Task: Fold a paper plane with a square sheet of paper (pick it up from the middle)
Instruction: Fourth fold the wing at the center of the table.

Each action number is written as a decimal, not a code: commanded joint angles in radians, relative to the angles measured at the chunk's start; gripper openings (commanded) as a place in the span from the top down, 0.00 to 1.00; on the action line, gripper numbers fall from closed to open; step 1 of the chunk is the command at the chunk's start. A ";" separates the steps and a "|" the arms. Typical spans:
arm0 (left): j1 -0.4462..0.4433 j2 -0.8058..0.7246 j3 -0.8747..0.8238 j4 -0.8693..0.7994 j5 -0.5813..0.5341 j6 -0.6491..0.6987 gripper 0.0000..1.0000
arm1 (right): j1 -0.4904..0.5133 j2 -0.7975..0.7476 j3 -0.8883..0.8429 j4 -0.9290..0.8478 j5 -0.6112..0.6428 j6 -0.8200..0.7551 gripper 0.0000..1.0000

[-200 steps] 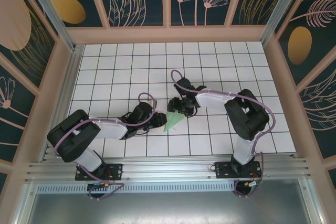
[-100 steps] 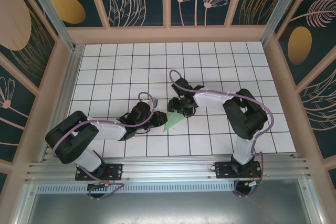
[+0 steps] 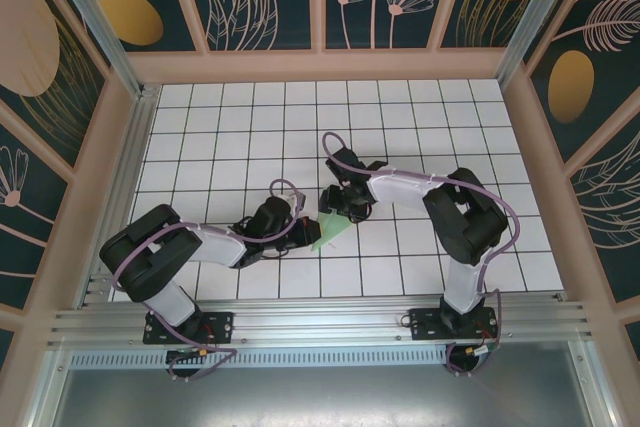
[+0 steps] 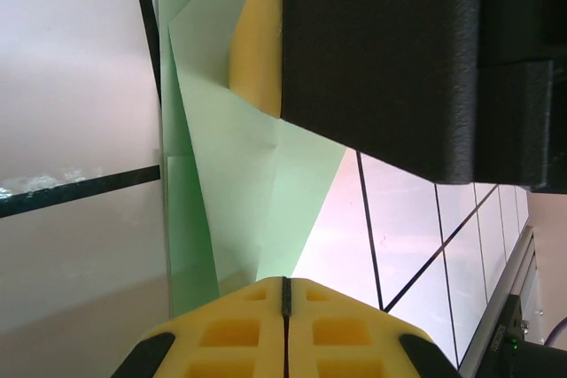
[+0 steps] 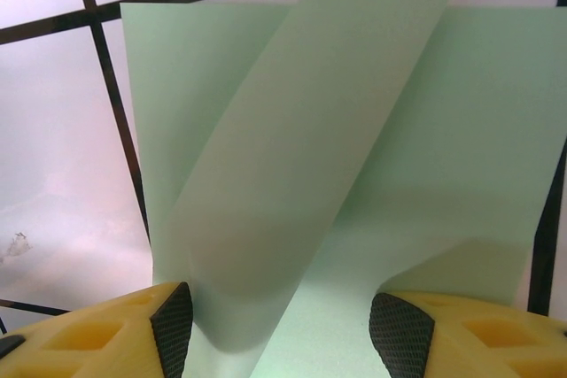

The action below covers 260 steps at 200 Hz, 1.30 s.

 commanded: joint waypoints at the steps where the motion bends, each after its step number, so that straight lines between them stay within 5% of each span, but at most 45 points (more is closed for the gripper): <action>1: -0.006 0.010 0.028 -0.033 0.000 0.012 0.92 | -0.009 0.176 -0.086 -0.080 0.105 0.015 0.36; 260: -0.008 0.066 0.050 -0.126 -0.059 0.031 0.93 | -0.008 0.188 -0.089 -0.077 0.096 0.021 0.36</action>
